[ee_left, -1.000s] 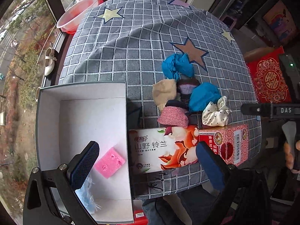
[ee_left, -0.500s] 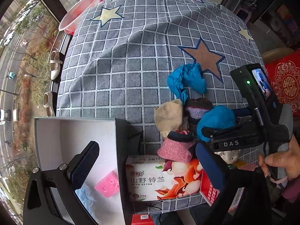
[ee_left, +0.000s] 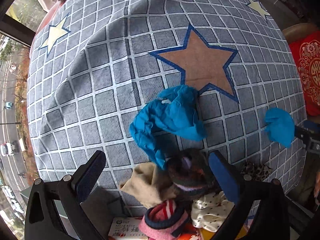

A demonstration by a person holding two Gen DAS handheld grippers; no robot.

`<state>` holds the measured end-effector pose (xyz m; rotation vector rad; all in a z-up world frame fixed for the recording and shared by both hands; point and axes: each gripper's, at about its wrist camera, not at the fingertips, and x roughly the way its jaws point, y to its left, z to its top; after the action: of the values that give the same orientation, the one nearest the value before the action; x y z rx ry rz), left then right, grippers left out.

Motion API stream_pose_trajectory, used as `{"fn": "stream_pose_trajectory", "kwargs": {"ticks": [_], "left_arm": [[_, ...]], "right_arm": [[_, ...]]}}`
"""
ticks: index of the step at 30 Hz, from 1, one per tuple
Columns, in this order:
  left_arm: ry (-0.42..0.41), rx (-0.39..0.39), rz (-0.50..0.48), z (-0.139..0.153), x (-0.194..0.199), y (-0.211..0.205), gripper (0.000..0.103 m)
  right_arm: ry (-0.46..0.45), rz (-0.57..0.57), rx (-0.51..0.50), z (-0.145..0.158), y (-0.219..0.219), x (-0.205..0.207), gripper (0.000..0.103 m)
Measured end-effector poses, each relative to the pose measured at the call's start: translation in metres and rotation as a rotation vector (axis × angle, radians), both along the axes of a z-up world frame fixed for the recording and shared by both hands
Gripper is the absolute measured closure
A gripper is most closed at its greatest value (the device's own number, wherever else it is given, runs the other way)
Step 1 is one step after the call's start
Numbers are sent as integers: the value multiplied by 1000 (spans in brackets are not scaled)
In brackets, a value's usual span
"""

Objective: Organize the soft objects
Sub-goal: 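Move both tools back to the pile toward the two blue cloths, then grasp a blue cloth with the left tool while the right tool grasps another blue cloth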

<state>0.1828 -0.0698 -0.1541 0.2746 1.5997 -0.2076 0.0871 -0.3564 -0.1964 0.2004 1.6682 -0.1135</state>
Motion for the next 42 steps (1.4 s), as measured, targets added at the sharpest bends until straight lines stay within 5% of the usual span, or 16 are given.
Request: {"fn": "stream_pose_trajectory", "kwargs": {"ticks": [5,10,25,31,34,38,40,42], "left_arm": [[20,9,10,-26,18,-12,0],[44,27,37,-48,24,-13,0],[55,18,73,-87,29,-14,7],[37,-3,58,-84,31,-25,8],[21,-11,44,-78,27,-31,17],[0,-16,10,-66,22,-41,50],[-1,-18,6,-63,21,-43,67],[-5,-28,22,-60,20,-40,71]], "right_arm": [[-31,-88,109,3,-26,-25,1],[-67,-20,183,11,-5,-48,1],[-80,242,114,-28,76,11,1],[-63,225,84,-35,83,10,0],[5,265,69,-39,93,26,0],[-45,258,58,-32,110,38,2],[-62,318,39,-27,123,34,18],[-63,351,68,-26,129,30,33]]}}
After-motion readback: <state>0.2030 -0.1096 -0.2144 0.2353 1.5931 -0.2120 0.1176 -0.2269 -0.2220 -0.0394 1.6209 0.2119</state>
